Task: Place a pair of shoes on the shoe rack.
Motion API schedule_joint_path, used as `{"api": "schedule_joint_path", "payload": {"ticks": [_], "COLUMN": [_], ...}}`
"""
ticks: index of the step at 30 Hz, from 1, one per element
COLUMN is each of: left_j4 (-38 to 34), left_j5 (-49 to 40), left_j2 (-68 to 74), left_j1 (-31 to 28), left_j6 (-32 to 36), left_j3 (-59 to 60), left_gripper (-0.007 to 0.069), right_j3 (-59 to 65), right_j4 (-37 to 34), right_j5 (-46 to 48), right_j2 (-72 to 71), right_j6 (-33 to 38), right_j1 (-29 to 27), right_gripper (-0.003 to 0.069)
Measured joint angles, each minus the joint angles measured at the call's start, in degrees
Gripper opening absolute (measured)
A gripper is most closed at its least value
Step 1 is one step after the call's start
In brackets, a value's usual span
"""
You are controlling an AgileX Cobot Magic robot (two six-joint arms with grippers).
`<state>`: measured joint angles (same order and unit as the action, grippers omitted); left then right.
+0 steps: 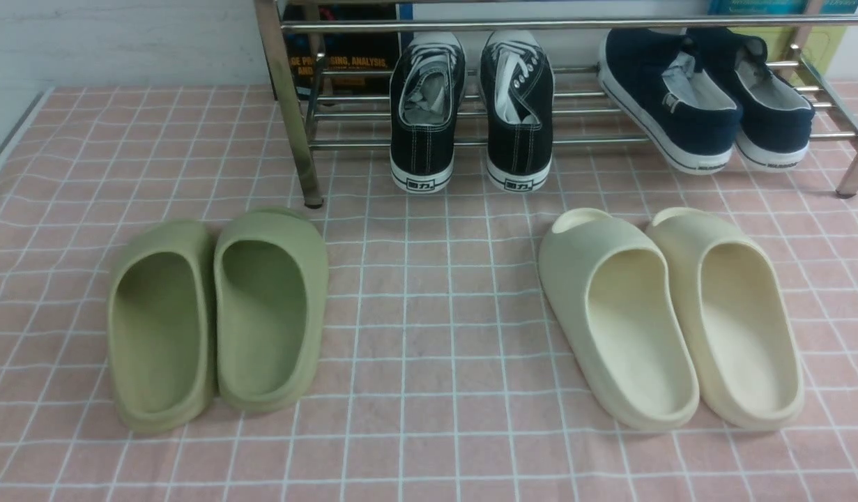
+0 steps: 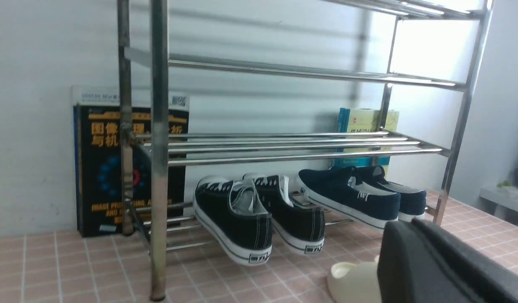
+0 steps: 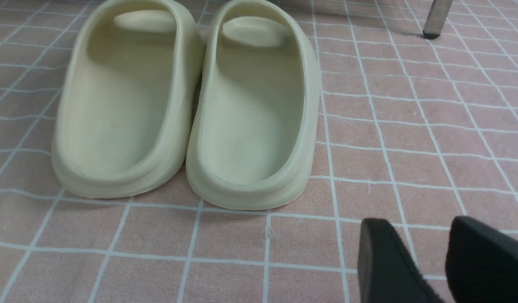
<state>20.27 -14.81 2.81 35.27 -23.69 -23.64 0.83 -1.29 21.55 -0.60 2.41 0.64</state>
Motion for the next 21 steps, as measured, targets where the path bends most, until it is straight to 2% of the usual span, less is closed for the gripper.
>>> {"api": "schedule_joint_path", "payload": {"ticks": [13,21], "left_j4": [0.35,0.42], "left_j5": [-10.15,-22.47], "left_j2": [-2.34,-2.34], "left_j1": [0.00,0.00], "left_j6": [-1.33,-1.36], "left_j3": [3.73,4.22], "left_gripper": [0.0003,0.0013], "right_j3": [0.00,0.00], "right_j4": [0.00,0.00], "right_j5": [0.00,0.00], "right_j2": [0.00,0.00], "right_j6": [0.00,0.00], "right_j1": [0.00,0.00], "right_gripper": [0.0239,0.0239]}}
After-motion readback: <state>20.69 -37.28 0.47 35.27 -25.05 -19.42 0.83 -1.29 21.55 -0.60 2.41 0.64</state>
